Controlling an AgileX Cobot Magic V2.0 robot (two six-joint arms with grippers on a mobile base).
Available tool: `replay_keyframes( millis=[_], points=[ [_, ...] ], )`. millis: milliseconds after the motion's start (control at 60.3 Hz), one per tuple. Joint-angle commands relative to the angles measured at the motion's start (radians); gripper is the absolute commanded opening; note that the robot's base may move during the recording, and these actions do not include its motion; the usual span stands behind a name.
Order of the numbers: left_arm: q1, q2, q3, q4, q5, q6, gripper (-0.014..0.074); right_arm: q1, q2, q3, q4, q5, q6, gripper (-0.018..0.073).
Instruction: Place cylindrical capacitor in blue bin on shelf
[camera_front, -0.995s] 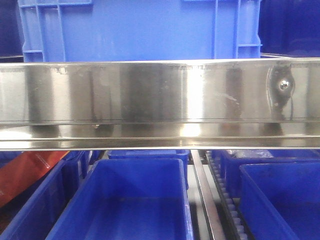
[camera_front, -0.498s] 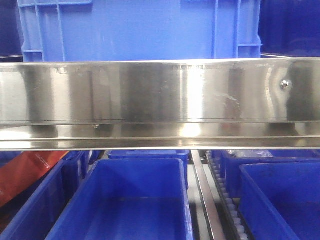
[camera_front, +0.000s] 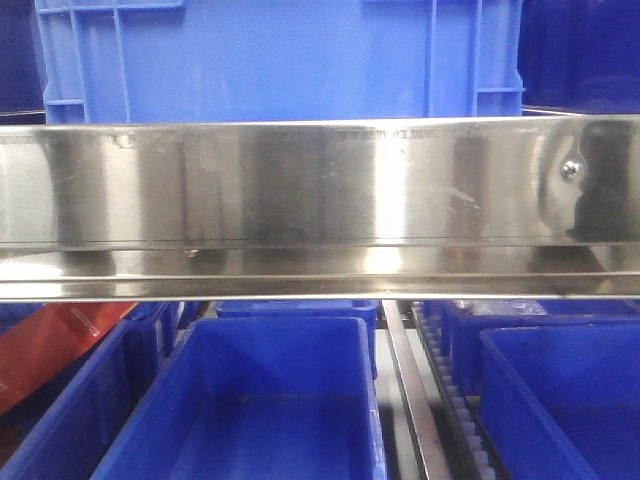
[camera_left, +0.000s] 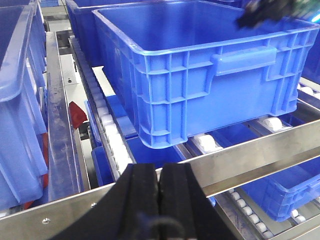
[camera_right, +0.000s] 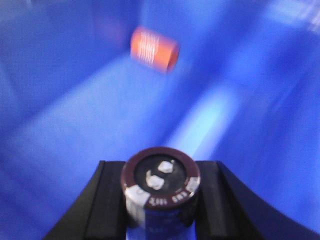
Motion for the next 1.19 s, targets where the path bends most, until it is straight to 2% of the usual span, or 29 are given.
replay_keyframes(
  millis=[0,83,166,232,299,332,415,481,547,680,780,846,879,995,1178],
  points=[
    [-0.003,-0.005,0.002,0.003,-0.011,-0.008,-0.0111,0.003,0.017,-0.015,0.016,-0.034,-0.008,-0.0156],
    [-0.003,-0.005,0.002,0.003,-0.011,-0.008,-0.0111,0.003,0.024,-0.015,0.015,-0.039,-0.008,-0.0046],
    [-0.003,-0.005,0.002,0.003,-0.011,-0.008,-0.0111,0.003,0.024,-0.018,0.015,-0.041,-0.008,0.0247],
    [-0.003,-0.005,0.002,0.003,-0.011,-0.008,-0.0111,0.003,0.024,-0.018,0.015,-0.041,-0.008,0.0417],
    [-0.003,-0.005,0.002,0.003,-0.011,-0.008,-0.0111,0.003,0.024,-0.018,0.015,-0.041,-0.008,0.0505],
    [-0.003,-0.005,0.002,0.003,-0.011,-0.008,-0.0111,0.003,0.021,-0.018,0.015,-0.041,-0.008,0.0517],
    [-0.003,-0.005,0.002,0.003,-0.011,-0.008,-0.0111,0.003,0.009,-0.018,0.015,-0.041,-0.008,0.0507],
    [-0.003,-0.005,0.002,0.003,-0.011,-0.008,-0.0111,0.003,-0.017,-0.018,0.015,-0.043,-0.008,0.0445],
    [-0.003,-0.005,0.002,0.003,-0.011,-0.008,-0.0111,0.003,-0.051,-0.018,0.015,-0.043,-0.008,0.0348],
    [-0.003,-0.005,0.002,0.003,-0.011,-0.008,-0.0111,0.003,-0.159,-0.015,0.015,-0.027,-0.008,0.0072],
    [-0.003,-0.005,0.002,0.003,-0.011,-0.008,-0.0111,0.003,-0.252,0.004,0.012,-0.019,-0.008,-0.0081],
    [-0.003,-0.005,0.002,0.003,-0.011,-0.008,-0.0111,0.003,-0.320,0.044,-0.004,-0.038,-0.008,-0.0149],
    [-0.003,-0.005,0.002,0.006,-0.011,-0.008,-0.0111,0.001,-0.359,0.074,-0.012,-0.048,-0.008,-0.0169],
    [-0.003,-0.005,0.002,0.006,-0.011,-0.008,-0.0111,-0.026,-0.492,0.208,-0.024,-0.066,0.017,-0.0154],
    [-0.003,-0.005,0.002,0.006,-0.011,-0.008,-0.0111,-0.108,-0.709,0.493,-0.028,-0.127,0.019,-0.0154]
  ],
)
